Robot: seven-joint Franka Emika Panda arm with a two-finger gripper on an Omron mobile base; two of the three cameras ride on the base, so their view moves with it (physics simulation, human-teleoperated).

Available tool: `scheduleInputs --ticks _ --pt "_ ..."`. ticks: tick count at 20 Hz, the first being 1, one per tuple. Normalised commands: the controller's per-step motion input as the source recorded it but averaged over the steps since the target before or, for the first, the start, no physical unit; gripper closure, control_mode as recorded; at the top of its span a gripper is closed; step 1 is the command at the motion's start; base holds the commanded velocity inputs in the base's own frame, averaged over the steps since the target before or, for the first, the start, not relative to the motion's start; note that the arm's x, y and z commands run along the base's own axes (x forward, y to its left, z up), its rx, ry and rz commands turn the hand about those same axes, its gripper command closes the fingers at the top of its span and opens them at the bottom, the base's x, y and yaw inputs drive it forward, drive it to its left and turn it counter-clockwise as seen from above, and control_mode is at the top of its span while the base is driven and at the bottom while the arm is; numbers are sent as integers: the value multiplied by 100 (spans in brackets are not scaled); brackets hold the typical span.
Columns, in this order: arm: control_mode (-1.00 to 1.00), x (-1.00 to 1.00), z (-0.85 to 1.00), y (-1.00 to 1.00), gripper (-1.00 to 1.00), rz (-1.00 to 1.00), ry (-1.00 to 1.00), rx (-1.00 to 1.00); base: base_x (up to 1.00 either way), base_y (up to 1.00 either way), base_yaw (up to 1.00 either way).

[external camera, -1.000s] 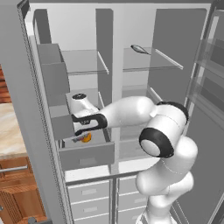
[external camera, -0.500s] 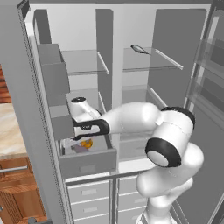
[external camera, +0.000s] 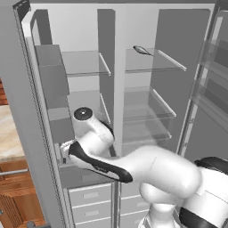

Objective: Take the eggplant and orange from the fridge shelf and place them in the freezer drawer to begin freezing them.

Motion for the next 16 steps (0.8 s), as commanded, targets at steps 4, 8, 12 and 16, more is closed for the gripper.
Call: scheduleInputs --ticks 4,8,12,16 --pt "-100 -76 100 -26 -100 -10 -50 18 0 0 0" --pt "-100 -74 84 -86 -100 -1 -41 36 0 0 0" --pt "-100 -72 43 -100 -100 0 -35 47 0 0 0" --pt "-100 -51 23 -66 -100 -9 -25 26 0 0 0"
